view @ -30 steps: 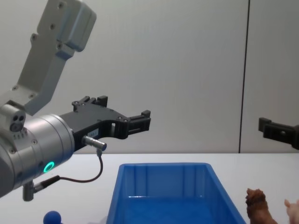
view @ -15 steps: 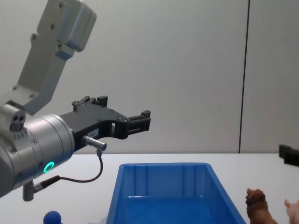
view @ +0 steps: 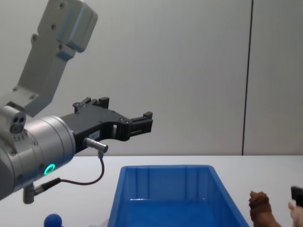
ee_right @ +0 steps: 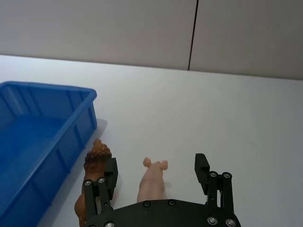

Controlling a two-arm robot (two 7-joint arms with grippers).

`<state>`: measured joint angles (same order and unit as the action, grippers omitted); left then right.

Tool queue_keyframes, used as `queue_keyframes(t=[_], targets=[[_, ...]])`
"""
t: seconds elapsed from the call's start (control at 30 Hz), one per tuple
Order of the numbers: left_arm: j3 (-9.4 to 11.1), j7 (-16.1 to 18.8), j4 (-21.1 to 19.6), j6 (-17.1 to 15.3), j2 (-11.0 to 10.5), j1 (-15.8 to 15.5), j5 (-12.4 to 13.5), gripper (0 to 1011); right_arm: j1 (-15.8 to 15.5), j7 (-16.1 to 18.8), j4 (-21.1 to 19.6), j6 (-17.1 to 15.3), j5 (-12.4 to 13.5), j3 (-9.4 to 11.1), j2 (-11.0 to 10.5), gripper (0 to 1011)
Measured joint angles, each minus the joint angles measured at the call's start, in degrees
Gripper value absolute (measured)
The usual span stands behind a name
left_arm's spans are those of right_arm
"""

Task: Pick up the two dolls from the table and place them into the box.

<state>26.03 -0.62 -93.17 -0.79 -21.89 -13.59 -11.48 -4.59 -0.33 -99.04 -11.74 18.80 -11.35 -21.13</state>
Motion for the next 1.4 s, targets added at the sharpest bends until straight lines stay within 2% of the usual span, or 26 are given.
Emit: queue_keyframes(t=[0.53,0.8,0.9,1.03,1.13,1.17,1.23,1.4], targets=[[0.0,0.0,0.0,0.0,0.0,0.0,0.0,1001,-0.3,-0.9,2.7,-2.5,-2.3,-1.2,1.7,994],[0.0,0.0,0.0,0.0,0.0,0.0,0.0,1001,-0.1,-0.9,4.2,-3.4,-2.8,-1.4,2.3,831],[0.0,0.0,0.0,0.0,0.0,0.0,0.0,1001,0.0,-0.9,4.9,-3.9,-2.9,-1.5,2.5,707],[0.0,0.0,0.0,0.0,0.0,0.0,0.0,1001,0.0,-0.9,5.2,-4.1,-2.9,-1.5,2.6,627],[0.0,0.0,0.0,0.0,0.0,0.0,0.0,1001,-0.1,-0.9,5.3,-4.1,-2.9,-1.4,2.7,486],[0.0,0.0,0.0,0.0,0.0,0.0,0.0,1001,-0.1,-0.9,5.2,-4.0,-3.0,-1.4,2.7,486],[0.0,0.0,0.0,0.0,0.0,0.0,0.0,1001,-0.3,-0.9,5.0,-3.8,-3.2,-1.4,2.7,397],[0.0,0.0,0.0,0.0,0.0,0.0,0.0,1001,-0.6,-1.0,3.6,-3.2,-3.8,-1.3,2.5,372]])
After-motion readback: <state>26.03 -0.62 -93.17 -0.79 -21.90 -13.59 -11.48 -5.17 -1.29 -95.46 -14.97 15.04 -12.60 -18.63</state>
